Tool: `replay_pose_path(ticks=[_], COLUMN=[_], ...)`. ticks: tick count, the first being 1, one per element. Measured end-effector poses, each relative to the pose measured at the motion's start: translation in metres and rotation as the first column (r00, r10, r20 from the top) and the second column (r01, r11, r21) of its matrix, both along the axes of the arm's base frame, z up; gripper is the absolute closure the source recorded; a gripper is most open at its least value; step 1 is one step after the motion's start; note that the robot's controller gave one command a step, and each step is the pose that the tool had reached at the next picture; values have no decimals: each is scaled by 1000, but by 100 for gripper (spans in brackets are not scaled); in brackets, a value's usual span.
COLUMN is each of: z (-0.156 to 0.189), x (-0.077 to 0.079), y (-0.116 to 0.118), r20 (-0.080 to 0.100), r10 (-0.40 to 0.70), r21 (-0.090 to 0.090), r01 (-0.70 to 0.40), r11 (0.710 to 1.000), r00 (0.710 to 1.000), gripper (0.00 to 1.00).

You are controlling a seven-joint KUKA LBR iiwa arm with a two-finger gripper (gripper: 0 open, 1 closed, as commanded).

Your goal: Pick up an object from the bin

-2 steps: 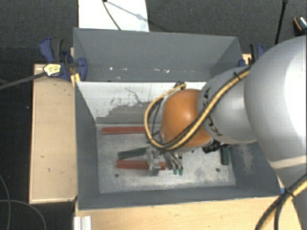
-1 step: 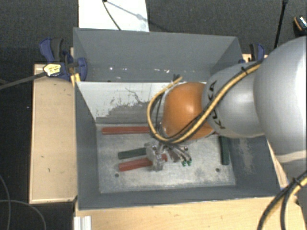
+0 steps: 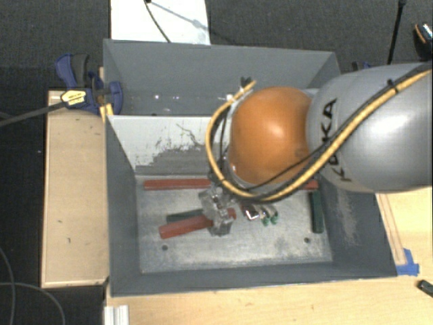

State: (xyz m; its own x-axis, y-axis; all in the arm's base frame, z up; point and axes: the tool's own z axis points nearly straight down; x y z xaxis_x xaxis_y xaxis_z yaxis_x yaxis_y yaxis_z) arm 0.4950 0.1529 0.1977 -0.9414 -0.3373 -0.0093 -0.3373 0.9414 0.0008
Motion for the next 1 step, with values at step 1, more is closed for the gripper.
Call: replay_pose_path(ticks=[1], z=[64], x=[-1], y=[5], r20=[0], r10=[187], r21=[-2], r01=[-187], r11=[982], r00=[982], gripper=[100])
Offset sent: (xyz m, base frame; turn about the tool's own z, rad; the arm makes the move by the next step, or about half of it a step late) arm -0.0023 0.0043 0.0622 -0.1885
